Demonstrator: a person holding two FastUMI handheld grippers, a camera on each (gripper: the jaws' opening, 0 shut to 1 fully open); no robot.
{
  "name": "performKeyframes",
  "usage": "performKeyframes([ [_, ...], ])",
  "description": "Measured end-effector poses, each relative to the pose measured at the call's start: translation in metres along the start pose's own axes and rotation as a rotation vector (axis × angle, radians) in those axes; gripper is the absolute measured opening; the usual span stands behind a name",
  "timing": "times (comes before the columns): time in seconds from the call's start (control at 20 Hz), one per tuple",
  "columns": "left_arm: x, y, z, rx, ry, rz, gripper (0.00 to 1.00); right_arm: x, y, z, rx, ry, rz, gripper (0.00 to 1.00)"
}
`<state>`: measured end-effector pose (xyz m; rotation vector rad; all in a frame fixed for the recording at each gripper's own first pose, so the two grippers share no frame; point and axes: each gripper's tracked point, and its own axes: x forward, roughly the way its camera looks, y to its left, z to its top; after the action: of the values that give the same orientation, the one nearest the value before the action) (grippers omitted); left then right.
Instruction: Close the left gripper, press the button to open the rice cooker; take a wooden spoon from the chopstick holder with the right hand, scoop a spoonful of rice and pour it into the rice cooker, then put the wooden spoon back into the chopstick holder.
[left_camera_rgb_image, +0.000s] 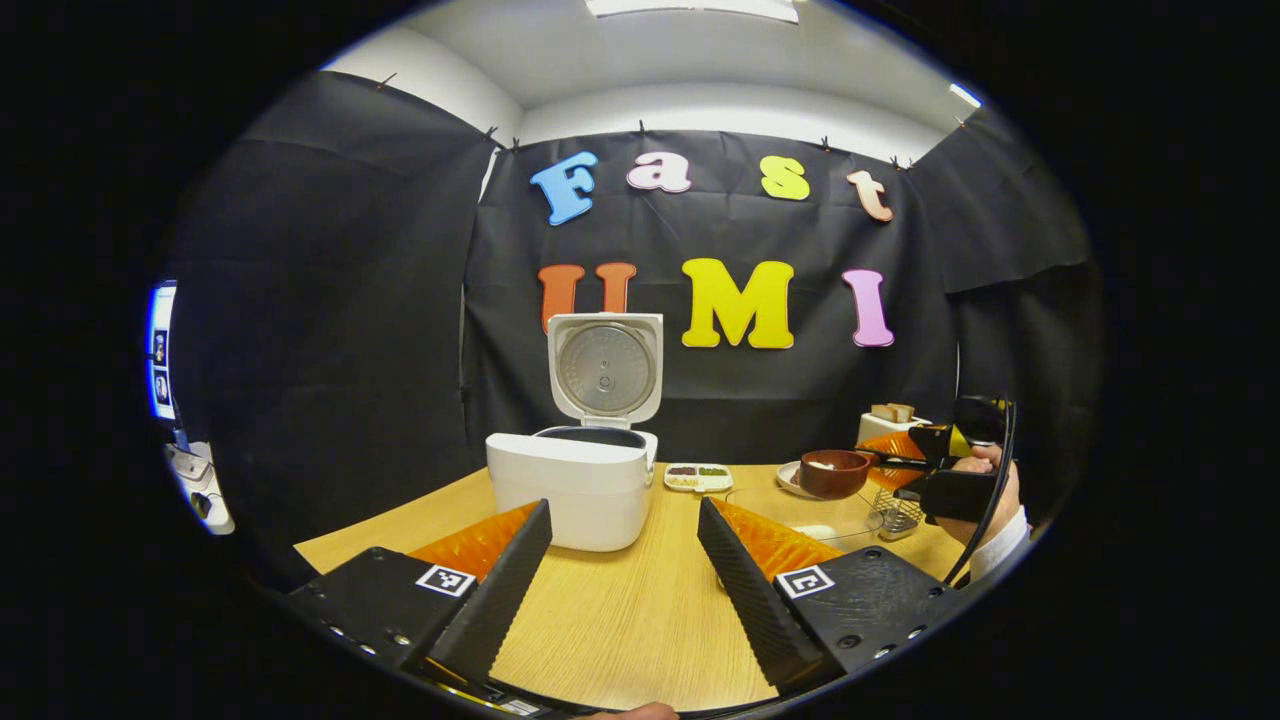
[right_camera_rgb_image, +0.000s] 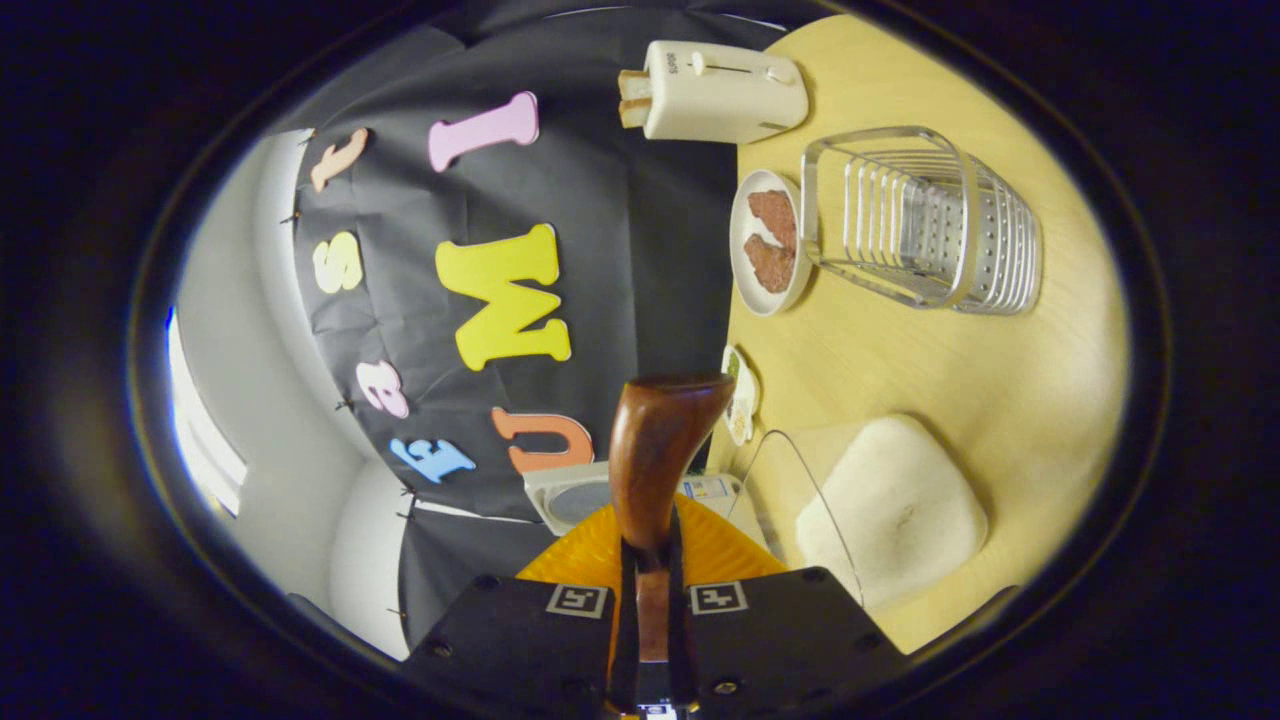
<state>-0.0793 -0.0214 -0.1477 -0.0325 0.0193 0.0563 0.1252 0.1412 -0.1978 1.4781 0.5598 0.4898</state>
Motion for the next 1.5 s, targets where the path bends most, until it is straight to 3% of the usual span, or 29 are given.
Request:
performKeyframes([
  [0.1,-0.003,0.004,0.004,0.016,-0.004,0.003,0.94,0.0,0.004,0.001,-0.017,-0.009,0.001,0.17],
  [0.15,-0.004,0.003,0.005,0.017,-0.008,0.0,0.94,0.001,0.009,-0.001,-0.013,0.003,0.02,0.12],
  [0.2,-0.005,0.002,0.006,0.015,-0.01,-0.007,0.94,0.0,0.019,-0.005,-0.011,0.013,0.042,0.17],
  [0.3,-0.006,-0.001,0.006,0.007,-0.011,-0.024,0.94,-0.002,0.032,-0.005,-0.019,0.01,0.059,0.16],
  [0.4,-0.005,-0.007,0.004,0.01,-0.014,-0.057,0.94,0.002,0.05,-0.008,-0.081,-0.003,0.061,0.16],
  [0.45,-0.006,-0.006,0.003,0.012,-0.013,-0.065,0.94,0.005,0.06,-0.009,-0.113,-0.014,0.06,0.21],
  [0.5,-0.005,-0.005,0.003,0.017,-0.014,-0.073,0.94,0.012,0.073,-0.014,-0.139,-0.02,0.063,0.17],
  [0.65,-0.004,0.004,0.001,0.033,-0.017,-0.078,0.94,0.031,0.105,-0.026,-0.184,-0.027,0.089,0.16],
  [0.9,0.001,0.018,-0.007,0.038,0.02,-0.09,0.94,0.076,0.138,-0.046,-0.232,-0.051,0.089,0.17],
  [1.2,0.022,0.039,0.018,0.02,0.009,-0.12,0.95,0.149,0.159,-0.079,-0.308,-0.037,0.05,0.17],
  [1.5,0.046,0.079,0.021,0.033,0.033,-0.049,0.95,0.224,0.191,-0.109,-0.59,-0.071,0.007,0.17],
])
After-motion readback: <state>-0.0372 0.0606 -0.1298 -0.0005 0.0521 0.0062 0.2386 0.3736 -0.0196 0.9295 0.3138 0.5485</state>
